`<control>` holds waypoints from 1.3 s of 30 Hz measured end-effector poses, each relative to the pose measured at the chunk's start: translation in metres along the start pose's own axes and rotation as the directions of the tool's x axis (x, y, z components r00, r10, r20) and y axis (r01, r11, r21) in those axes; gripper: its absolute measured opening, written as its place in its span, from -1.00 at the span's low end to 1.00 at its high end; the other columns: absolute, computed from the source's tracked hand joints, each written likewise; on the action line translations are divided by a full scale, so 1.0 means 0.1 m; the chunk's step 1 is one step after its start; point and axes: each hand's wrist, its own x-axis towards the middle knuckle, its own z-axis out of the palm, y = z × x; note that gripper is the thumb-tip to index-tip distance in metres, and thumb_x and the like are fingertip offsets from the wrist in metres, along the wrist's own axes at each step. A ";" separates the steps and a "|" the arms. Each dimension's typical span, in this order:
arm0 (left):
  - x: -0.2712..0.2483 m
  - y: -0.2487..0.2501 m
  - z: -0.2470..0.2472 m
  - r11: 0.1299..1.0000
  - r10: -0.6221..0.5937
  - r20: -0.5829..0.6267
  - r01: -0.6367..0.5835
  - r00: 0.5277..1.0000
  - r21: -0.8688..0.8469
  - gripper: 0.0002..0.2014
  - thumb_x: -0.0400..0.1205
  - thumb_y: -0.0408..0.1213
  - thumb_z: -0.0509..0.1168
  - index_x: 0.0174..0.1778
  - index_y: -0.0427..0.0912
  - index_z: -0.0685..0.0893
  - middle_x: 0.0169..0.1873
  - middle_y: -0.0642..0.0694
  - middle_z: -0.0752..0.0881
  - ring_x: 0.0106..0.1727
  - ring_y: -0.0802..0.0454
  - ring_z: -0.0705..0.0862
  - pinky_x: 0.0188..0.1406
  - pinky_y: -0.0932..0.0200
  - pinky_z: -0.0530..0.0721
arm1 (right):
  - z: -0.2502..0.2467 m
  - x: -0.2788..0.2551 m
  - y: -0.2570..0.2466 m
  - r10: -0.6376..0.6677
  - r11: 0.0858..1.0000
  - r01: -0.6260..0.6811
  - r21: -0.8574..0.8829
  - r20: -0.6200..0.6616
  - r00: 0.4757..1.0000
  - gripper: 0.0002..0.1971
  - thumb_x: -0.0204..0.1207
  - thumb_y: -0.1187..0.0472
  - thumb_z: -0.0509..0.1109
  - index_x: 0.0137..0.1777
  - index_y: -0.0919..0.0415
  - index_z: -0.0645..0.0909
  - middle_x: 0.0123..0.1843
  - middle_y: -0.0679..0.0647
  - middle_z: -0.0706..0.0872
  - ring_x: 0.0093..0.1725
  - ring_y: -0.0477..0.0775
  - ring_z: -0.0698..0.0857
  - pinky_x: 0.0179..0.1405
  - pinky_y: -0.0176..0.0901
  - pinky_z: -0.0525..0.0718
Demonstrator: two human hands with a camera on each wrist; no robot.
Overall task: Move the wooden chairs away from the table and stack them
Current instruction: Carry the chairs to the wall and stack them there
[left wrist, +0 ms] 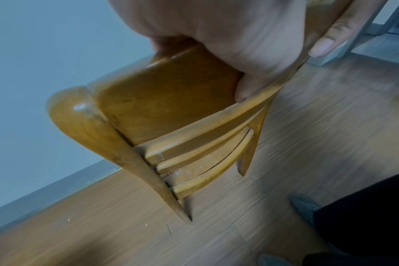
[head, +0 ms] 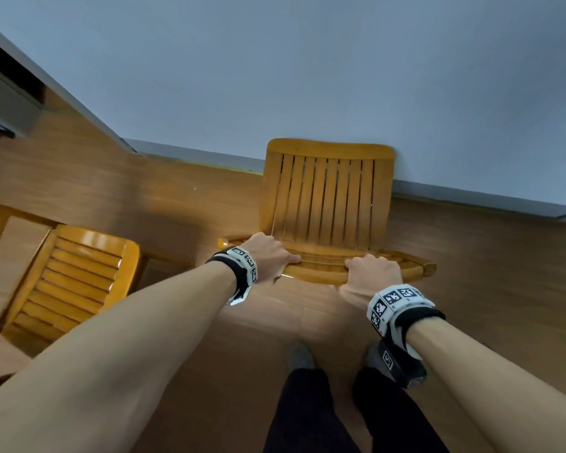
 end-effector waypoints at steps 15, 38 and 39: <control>0.00 -0.71 0.14 0.995 0.083 -0.022 -0.082 0.996 0.063 -0.52 0.73 -0.15 0.19 0.61 0.19 0.43 -0.04 0.00 0.79 -0.25 0.01 0.70 -0.40 0.16 0.61 | -0.23 0.28 -0.38 -0.055 0.998 0.055 0.002 -0.078 0.995 -0.57 0.53 -0.32 0.15 -0.02 -0.08 0.73 -0.39 -0.15 0.63 -0.40 -0.11 0.61 -0.47 -0.24 0.45; -1.63 -2.64 -0.38 0.615 -0.587 0.178 0.578 0.790 -0.537 -0.34 0.67 0.22 0.08 0.67 0.00 0.37 0.60 -0.05 0.46 0.56 -0.09 0.48 0.47 -0.13 0.50 | -2.24 1.58 -2.01 -0.283 0.949 0.246 0.196 0.193 0.939 -0.38 0.61 -0.30 0.18 0.53 0.04 0.53 0.54 0.05 0.57 0.48 0.12 0.56 0.45 0.06 0.51; -1.77 -2.84 -0.38 0.556 -0.635 0.188 0.612 0.750 -0.562 -0.36 0.69 0.20 0.06 0.67 -0.02 0.38 0.60 -0.07 0.46 0.56 -0.11 0.48 0.49 -0.11 0.47 | -2.39 1.75 -2.22 -0.303 0.943 0.268 0.199 0.177 0.936 -0.42 0.64 -0.25 0.18 0.53 0.06 0.54 0.53 0.07 0.58 0.48 0.12 0.56 0.46 0.05 0.51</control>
